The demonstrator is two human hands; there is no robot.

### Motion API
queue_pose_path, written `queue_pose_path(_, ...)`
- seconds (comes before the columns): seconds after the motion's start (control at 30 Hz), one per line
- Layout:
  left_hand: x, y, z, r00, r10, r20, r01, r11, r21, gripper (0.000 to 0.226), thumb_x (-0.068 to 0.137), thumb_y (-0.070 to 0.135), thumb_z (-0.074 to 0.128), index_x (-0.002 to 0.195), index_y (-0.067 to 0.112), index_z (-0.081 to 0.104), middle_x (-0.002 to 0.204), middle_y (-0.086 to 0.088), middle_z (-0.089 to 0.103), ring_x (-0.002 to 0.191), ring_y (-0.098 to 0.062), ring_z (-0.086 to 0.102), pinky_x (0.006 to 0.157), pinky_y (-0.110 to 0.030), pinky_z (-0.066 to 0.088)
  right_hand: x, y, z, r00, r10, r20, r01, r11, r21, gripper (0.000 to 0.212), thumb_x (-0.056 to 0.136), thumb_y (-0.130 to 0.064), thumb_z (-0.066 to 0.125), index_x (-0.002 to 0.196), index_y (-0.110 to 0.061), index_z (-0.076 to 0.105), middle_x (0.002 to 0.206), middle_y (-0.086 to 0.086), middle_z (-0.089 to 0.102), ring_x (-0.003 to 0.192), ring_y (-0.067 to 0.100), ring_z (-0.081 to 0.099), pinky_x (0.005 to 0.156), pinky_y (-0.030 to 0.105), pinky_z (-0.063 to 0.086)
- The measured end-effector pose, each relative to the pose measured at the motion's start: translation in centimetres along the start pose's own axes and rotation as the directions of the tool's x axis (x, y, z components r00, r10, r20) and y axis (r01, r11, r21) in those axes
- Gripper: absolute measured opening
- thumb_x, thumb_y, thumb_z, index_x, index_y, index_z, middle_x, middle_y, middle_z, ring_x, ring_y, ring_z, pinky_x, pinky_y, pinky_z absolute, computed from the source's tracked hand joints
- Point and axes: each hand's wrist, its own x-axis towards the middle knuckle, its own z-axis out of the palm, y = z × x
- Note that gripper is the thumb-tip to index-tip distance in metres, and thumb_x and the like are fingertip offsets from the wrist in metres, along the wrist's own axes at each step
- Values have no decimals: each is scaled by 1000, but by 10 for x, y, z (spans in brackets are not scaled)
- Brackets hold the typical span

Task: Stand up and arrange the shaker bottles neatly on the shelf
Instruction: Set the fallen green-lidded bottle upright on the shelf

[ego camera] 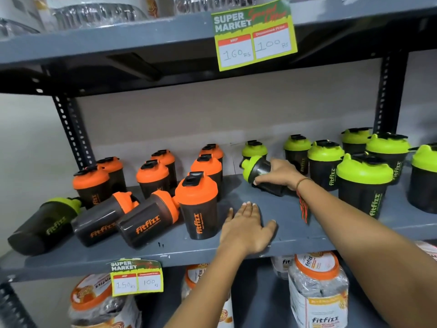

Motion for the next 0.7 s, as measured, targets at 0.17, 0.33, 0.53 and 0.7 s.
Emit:
queue_pose_path(0.17,0,0,0,1000,3,1,-3,1000,9,81,94,61,16,158,13,11,167,-3,5,153,-14,0,120,-41,-7,-8,7,3,993,85,-82,3,677,736,70,64,-32,91,123,-17,56,116,6,68,103,21,67,92,42,55)
queue_pose_path(0.33,0,0,-1,1000,5,5,-5,1000,16,81,93,62,16,158,14,10,167,-3,5,153,-14,1,120,-41,-7,-16,22,11,999,18,-35,20,534,845,74,65,-26,92,127,-23,51,123,1,64,110,15,65,92,35,54)
queue_pose_path(0.53,0,0,0,1000,-2,16,2,1000,22,81,93,62,16,158,14,10,167,-2,4,153,-14,0,121,-41,-7,-21,37,24,1000,-10,-1,6,585,811,81,66,-25,92,130,-22,42,127,1,60,118,18,59,104,42,48)
queue_pose_path(0.7,1,0,-1,1000,-5,16,5,1000,27,82,93,62,16,158,14,10,167,-3,5,153,-14,0,121,-41,-6,-25,35,25,1000,-4,-5,7,644,765,83,68,-30,90,132,-24,37,129,2,57,117,16,56,98,32,47)
